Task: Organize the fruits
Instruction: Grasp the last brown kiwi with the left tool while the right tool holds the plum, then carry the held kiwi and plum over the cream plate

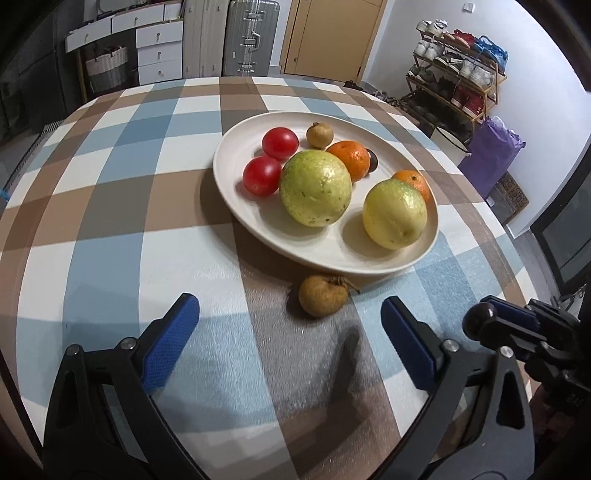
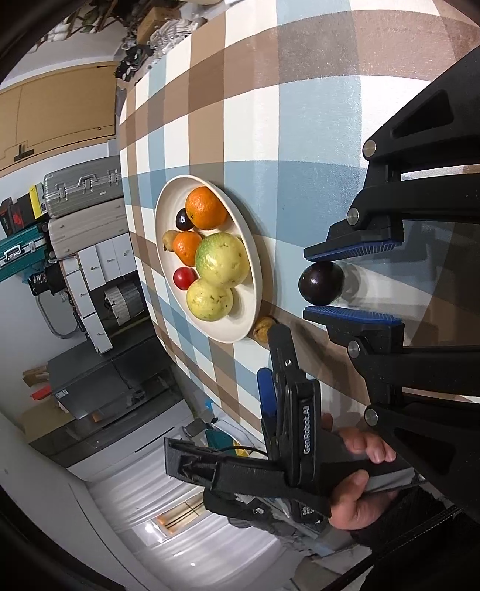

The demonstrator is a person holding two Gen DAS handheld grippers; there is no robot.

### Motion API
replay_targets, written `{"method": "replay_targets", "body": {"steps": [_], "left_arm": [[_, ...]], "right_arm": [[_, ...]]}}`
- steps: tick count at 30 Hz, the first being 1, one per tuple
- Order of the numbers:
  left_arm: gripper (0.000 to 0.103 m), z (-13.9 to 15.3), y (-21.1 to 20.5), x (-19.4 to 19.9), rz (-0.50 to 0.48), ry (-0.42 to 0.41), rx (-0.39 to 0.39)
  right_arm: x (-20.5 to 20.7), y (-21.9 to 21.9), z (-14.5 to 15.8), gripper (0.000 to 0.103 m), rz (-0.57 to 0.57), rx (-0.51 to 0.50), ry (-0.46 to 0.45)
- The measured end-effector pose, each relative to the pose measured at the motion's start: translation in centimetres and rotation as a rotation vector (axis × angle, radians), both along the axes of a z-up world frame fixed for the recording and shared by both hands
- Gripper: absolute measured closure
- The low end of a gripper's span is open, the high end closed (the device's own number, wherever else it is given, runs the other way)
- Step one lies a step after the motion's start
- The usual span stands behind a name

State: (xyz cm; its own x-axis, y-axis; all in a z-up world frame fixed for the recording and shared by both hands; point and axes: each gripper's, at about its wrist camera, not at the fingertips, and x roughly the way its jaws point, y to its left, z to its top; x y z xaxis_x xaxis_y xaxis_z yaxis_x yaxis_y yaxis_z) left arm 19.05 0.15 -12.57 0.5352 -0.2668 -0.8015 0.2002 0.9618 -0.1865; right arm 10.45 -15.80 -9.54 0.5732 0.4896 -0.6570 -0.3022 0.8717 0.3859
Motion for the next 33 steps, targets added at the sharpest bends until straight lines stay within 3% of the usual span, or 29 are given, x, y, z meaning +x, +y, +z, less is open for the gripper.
{"method": "replay_targets", "body": {"steps": [3, 6, 7, 8, 9, 17, 33], "left_arm": [[0.018, 0.0, -0.2, 0.3, -0.009, -0.01, 0.001], [0.039, 0.1, -0.5, 0.4, -0.038, -0.023, -0.005], [0.047, 0.2, -0.5, 0.4, -0.05, -0.022, -0.012], [0.065, 0.2, -0.6, 0.3, -0.07, -0.022, -0.025], [0.076, 0.2, -0.8, 0.1, -0.095, -0.016, -0.041], [0.078, 0.9, -0.7, -0.8, -0.144, -0.015, -0.1], [0.078, 6.1, 0.3, -1.8, -0.161, -0.101, -0.146]], "right_arm": [[0.2, -0.3, 0.1, 0.078, -0.004, 0.011, 0.001], [0.3, -0.4, 0.2, 0.078, -0.001, 0.014, -0.004], [0.3, -0.4, 0.2, 0.078, 0.001, 0.015, -0.005], [0.3, -0.4, 0.2, 0.078, 0.002, 0.016, -0.005], [0.4, -0.3, 0.2, 0.078, 0.004, 0.017, -0.004], [0.9, 0.0, 0.6, 0.078, 0.013, 0.013, -0.014], [3.0, 0.9, 3.2, 0.078, 0.032, 0.012, -0.088]]}}
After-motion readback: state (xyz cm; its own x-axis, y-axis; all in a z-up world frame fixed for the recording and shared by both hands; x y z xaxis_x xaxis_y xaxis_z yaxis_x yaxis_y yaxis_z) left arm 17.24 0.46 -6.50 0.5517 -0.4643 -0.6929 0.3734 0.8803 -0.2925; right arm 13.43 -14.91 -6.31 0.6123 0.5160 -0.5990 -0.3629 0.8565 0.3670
